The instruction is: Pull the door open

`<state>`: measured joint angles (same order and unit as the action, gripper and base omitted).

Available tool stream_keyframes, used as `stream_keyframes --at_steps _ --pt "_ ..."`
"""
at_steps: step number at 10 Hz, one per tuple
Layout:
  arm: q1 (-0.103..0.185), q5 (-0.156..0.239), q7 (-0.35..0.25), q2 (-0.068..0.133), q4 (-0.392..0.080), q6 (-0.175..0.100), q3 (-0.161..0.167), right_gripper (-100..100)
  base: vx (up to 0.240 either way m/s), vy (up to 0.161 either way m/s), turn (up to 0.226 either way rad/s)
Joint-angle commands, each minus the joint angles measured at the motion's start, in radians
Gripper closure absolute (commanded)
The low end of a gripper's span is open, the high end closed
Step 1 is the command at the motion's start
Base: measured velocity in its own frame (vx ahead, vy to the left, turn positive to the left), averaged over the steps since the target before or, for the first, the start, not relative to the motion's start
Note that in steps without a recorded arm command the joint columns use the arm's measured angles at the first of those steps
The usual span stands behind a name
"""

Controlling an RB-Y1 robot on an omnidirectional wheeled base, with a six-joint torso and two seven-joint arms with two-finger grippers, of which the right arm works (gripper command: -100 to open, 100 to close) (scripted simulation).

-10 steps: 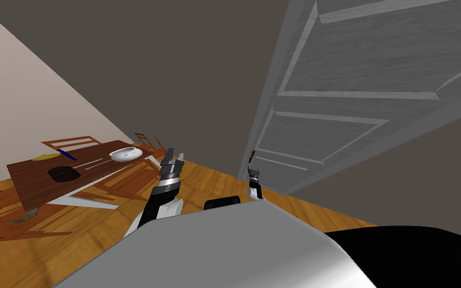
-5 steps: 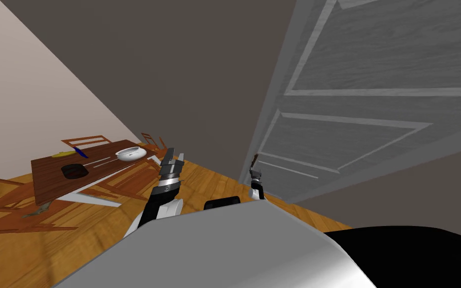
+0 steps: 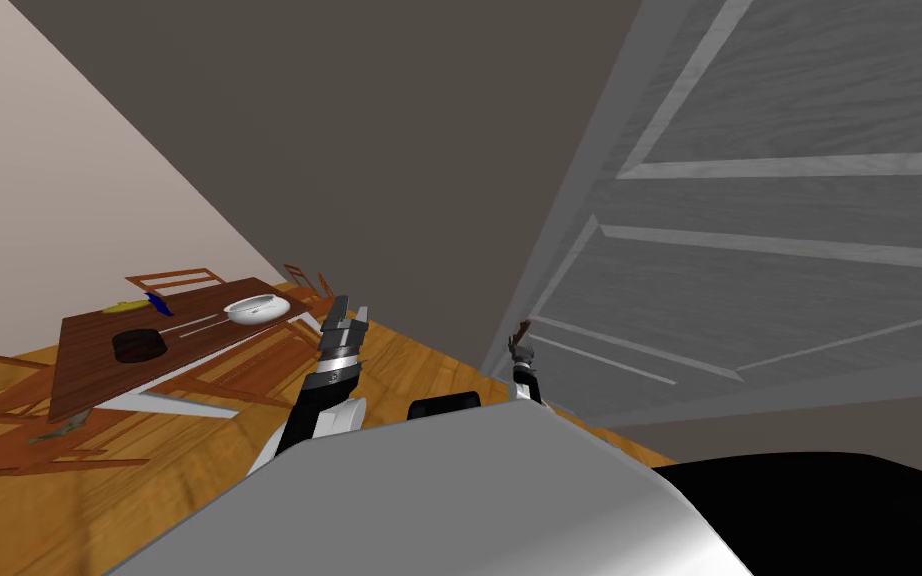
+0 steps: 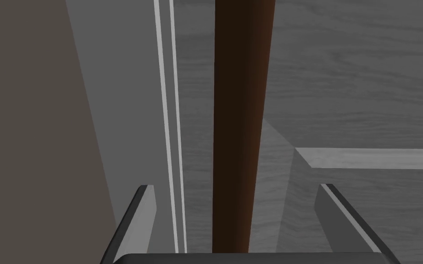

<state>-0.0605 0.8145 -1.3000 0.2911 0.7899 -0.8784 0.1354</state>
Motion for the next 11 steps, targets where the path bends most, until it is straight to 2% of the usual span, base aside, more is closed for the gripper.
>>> stream_keyframes --at_steps 1,3,4,5,10,11 --pt "-0.02 0.004 -0.029 0.027 0.006 -0.001 -0.003 -100 0.157 -0.02 0.059" --pt "-0.029 0.007 -0.058 0.051 -0.004 -0.007 -0.003 -100 0.168 -0.022 0.036" --pt "-0.024 0.003 -0.05 0.037 -0.013 -0.011 0.003 -100 0.031 0.013 -0.017" --pt "-0.024 0.003 -0.05 0.037 -0.013 -0.011 0.003 100 -0.019 0.013 0.025" --pt "-0.024 0.003 -0.05 0.037 -0.013 -0.011 0.003 100 -0.005 -0.004 -0.002" --pt "-0.028 -0.006 -0.061 0.045 -0.002 -0.009 0.021 100 -0.155 -0.002 0.045"
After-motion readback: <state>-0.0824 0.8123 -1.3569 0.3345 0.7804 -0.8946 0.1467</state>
